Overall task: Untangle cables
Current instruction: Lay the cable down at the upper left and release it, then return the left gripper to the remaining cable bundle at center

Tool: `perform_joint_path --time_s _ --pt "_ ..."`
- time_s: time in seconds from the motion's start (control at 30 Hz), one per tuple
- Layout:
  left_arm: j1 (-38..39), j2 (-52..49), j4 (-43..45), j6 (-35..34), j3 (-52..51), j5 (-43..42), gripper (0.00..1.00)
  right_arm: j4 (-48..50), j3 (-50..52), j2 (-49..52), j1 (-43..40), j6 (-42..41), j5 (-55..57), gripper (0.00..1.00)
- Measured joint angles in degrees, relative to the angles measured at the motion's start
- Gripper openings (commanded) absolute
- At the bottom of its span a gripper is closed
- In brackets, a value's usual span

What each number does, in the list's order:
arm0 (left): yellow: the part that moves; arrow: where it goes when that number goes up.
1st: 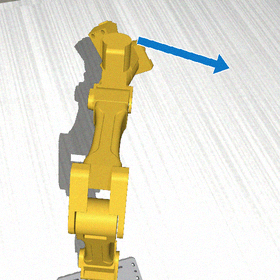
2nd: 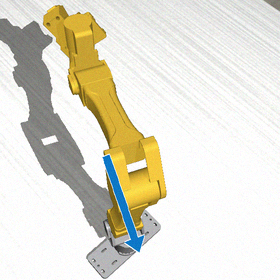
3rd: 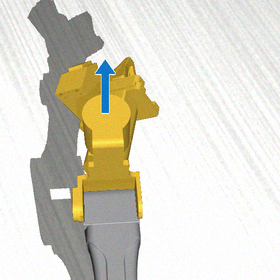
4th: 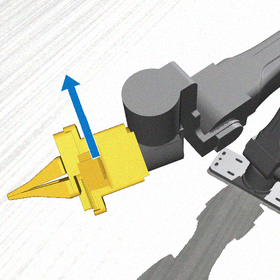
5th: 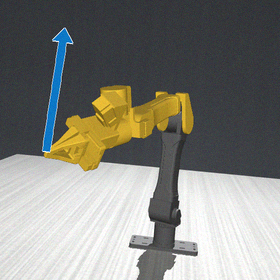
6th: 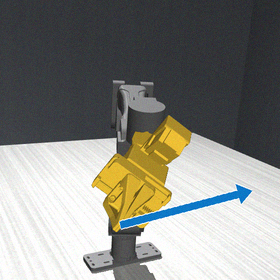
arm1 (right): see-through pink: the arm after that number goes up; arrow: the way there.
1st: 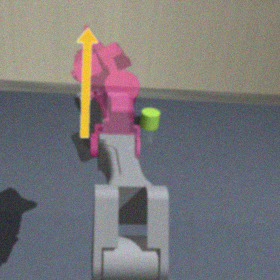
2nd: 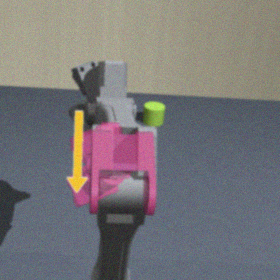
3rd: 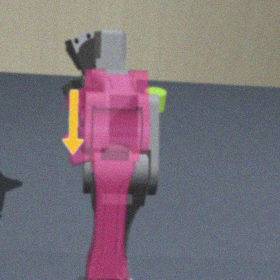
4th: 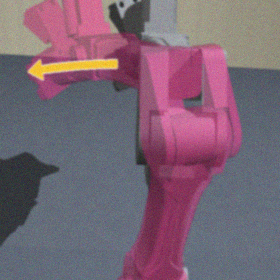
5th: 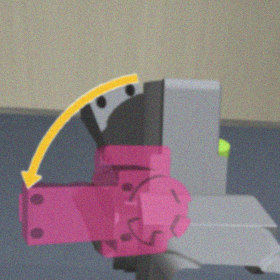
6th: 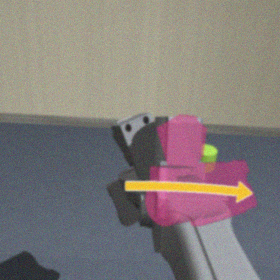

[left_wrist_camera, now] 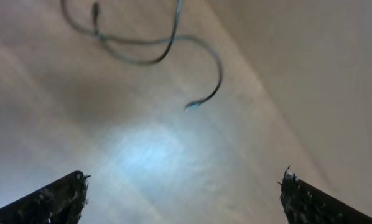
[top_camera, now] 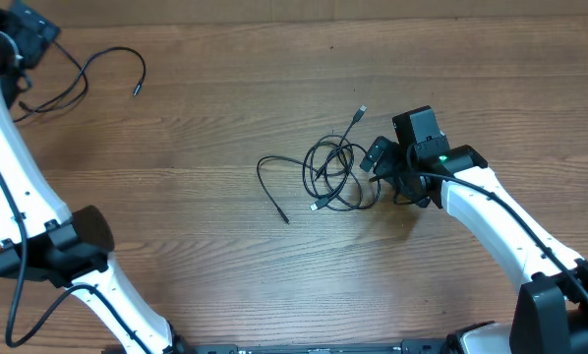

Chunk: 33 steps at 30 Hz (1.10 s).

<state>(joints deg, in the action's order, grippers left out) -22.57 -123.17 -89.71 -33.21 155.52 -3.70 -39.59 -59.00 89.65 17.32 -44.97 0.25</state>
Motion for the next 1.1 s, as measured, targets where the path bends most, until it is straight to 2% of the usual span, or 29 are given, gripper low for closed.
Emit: perform_joint_path --time_s 0.1,0.27,0.43,0.53,0.67,0.77,0.97,1.1 --pt "2.78 1.09 -5.11 0.81 -0.04 3.28 1.00 0.02 0.00 0.00 0.00 0.00 -0.02 1.00" --pt "4.63 4.37 -6.82 2.36 -0.28 4.83 1.00 0.00 0.00 0.00 0.00 0.00 -0.02 1.00" --pt "4.76 12.83 -6.80 3.91 -1.03 4.87 1.00 0.00 0.00 0.00 0.02 0.00 -0.02 1.00" --pt "4.96 22.32 -6.71 5.22 -5.60 5.03 1.00 -0.04 0.00 0.00 0.00 0.00 -0.04 1.00" --pt "4.96 37.88 -5.07 4.87 -22.45 6.97 1.00 0.00 0.00 0.00 0.00 0.00 -0.02 1.00" --pt "4.96 50.38 6.64 4.26 -44.72 7.15 1.00 0.04 0.00 0.00 0.02 0.02 -0.02 1.00" --pt "4.98 66.64 24.70 2.97 -83.14 1.25 1.00 0.00 0.11 0.00 0.00 0.02 -0.02 1.00" --pt "4.96 73.46 31.89 2.23 -100.06 -5.90 0.99 -0.02 0.11 0.00 0.02 -0.02 -0.04 1.00"
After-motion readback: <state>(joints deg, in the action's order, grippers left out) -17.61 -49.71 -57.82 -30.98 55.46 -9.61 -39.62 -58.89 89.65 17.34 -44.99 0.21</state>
